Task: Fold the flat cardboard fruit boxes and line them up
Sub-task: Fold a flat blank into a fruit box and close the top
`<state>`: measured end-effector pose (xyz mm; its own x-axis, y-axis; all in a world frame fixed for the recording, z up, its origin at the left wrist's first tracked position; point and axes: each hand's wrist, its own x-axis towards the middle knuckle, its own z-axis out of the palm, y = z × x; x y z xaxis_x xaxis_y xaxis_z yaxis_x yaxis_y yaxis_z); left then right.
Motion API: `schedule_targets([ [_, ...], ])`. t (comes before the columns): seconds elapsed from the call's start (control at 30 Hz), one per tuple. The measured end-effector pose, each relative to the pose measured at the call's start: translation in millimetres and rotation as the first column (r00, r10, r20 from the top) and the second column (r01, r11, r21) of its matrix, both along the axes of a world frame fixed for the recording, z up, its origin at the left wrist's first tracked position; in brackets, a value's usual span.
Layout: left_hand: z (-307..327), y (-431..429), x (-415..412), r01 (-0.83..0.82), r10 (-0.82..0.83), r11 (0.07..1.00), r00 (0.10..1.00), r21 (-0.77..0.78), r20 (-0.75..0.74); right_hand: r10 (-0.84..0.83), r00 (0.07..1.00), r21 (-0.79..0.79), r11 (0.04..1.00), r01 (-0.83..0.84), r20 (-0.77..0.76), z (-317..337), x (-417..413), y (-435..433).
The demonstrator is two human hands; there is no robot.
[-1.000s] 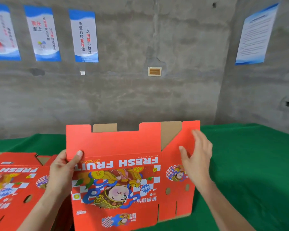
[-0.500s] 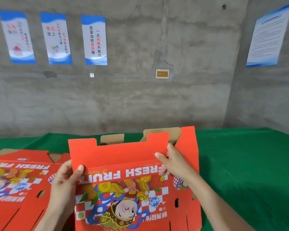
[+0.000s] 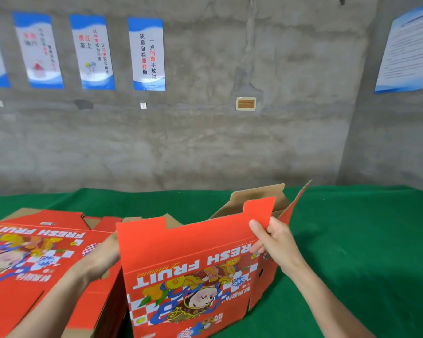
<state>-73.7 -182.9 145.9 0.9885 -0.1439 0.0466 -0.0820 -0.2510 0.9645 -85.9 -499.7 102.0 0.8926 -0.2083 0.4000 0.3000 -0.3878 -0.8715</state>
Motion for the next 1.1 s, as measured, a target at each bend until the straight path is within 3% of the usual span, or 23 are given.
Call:
schedule_targets([
  [0.07,-6.3,0.3,-0.9,0.066,-0.06,0.995,0.995,0.071,-0.077,-0.006,1.0,0.013,1.0,0.006,0.018,-0.3,-0.5,2.3],
  [0.17,-2.1,-10.4,5.1,0.018,-0.015,0.997,0.999,0.079,-0.045,-0.023,1.0,-0.017,1.0,0.024,0.01,0.0,-0.5,4.3],
  [0.33,-8.3,-6.3,9.8,-0.035,0.005,0.986,0.984,0.162,0.18,-0.069,0.997,-0.107,0.992,0.066,-0.032,2.7,-7.1,-5.3],
  [0.43,-23.9,-5.8,30.8,-0.25,0.131,0.922,0.92,0.296,0.369,-0.182,0.983,-0.316,0.932,0.178,0.017,5.2,-19.2,-13.7],
  [0.5,-40.1,-7.4,40.9,-0.43,0.339,0.875,0.873,0.223,0.351,-0.209,0.977,-0.389,0.898,0.207,0.037,1.9,-27.4,-15.4],
  [0.57,-53.1,-13.7,42.0,-0.459,0.436,0.887,0.868,0.05,0.237,-0.188,0.982,-0.357,0.917,0.177,0.004,-6.5,-32.0,-16.3],
  [0.7,-70.4,-32.4,41.1,-0.474,0.482,0.841,0.876,-0.261,-0.039,-0.309,0.945,-0.115,0.948,0.297,-0.104,-26.5,-32.3,-21.0],
  [0.83,-68.2,-38.4,31.0,-0.414,0.448,0.856,0.893,-0.31,0.043,-0.375,0.926,-0.172,0.916,0.363,-0.042,-30.8,-30.5,-20.8],
  [0.87,-67.5,-36.9,27.4,-0.37,0.413,0.89,0.902,-0.268,0.126,-0.377,0.926,-0.193,0.911,0.366,-0.023,-31.6,-29.8,-19.6],
  [0.93,-65.5,-33.4,22.3,-0.388,0.358,0.922,0.871,0.022,0.337,-0.382,0.924,-0.232,0.899,0.371,0.0,-34.0,-28.2,-16.5],
  [1.0,-64.3,-33.0,25.2,-0.475,0.285,0.821,0.821,0.315,0.495,-0.369,0.929,-0.288,0.894,0.342,-0.042,-34.3,-25.4,-15.3],
  [1.1,-58.8,-36.5,26.8,-0.456,0.169,0.772,0.819,0.442,0.548,-0.354,0.929,-0.354,0.887,0.295,-0.112,-31.6,-23.2,-17.2],
])
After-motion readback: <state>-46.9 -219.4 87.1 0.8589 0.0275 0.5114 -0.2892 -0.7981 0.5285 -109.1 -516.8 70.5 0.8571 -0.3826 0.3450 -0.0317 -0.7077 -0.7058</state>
